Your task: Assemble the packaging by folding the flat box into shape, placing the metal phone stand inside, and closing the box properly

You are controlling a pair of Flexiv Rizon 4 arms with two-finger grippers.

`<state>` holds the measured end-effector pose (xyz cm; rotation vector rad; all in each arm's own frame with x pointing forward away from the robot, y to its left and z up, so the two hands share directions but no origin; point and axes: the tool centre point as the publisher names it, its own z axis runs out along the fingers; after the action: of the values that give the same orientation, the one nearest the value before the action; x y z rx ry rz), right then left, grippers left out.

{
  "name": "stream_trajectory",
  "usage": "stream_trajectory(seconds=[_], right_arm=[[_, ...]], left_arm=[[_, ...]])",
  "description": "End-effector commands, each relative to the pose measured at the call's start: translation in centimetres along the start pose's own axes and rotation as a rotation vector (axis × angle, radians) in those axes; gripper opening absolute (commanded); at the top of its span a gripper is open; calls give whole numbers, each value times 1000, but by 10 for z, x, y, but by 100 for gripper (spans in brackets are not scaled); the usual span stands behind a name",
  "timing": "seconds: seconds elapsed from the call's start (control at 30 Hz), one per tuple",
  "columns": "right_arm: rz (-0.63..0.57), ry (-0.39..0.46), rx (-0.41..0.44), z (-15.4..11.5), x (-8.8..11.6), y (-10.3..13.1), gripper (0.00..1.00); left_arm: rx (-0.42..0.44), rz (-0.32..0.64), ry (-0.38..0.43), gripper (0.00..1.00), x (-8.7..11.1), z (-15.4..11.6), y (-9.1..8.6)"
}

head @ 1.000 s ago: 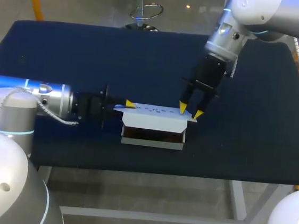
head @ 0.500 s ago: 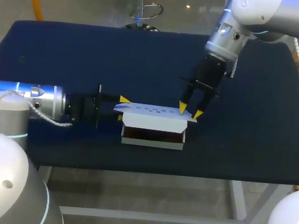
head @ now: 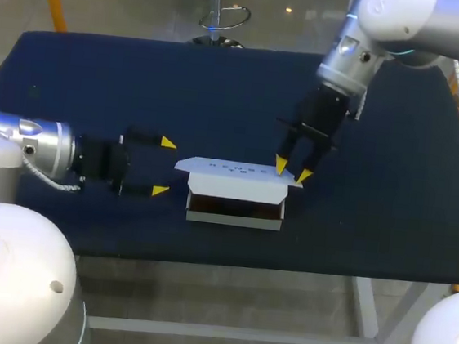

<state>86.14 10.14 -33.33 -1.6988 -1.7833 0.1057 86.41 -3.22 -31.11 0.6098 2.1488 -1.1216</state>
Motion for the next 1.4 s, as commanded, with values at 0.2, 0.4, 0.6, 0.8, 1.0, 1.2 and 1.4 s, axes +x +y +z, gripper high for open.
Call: stream_trajectory(seconds=[0.2, 0.4, 0.6, 0.8, 1.0, 1.2, 1.4], right_arm=[[-4, -6, -28, 6, -1, -6, 47], [-1, -7, -33, 9, -4, -5, 47], [-3, 4, -26, 12, -7, -4, 48], [-1, 2, -25, 16, -10, -2, 47], [3, 7, -24, 17, -11, -1, 47], [3, 14, -25, 18, -10, 1, 46], [0, 17, -28, 19, -9, 2, 46]], left_arm=[[-193, -215, 202, 100, -16, -26, -9], [-324, -398, 270, 100, -27, -27, 0], [-466, -374, 255, 100, -27, -26, 2], [-466, -374, 255, 100, -27, -26, 2], [-555, -575, 309, 100, -38, -16, 0], [-930, -868, 159, 100, -49, 6, 7], [-930, -868, 159, 100, -49, 6, 7]])
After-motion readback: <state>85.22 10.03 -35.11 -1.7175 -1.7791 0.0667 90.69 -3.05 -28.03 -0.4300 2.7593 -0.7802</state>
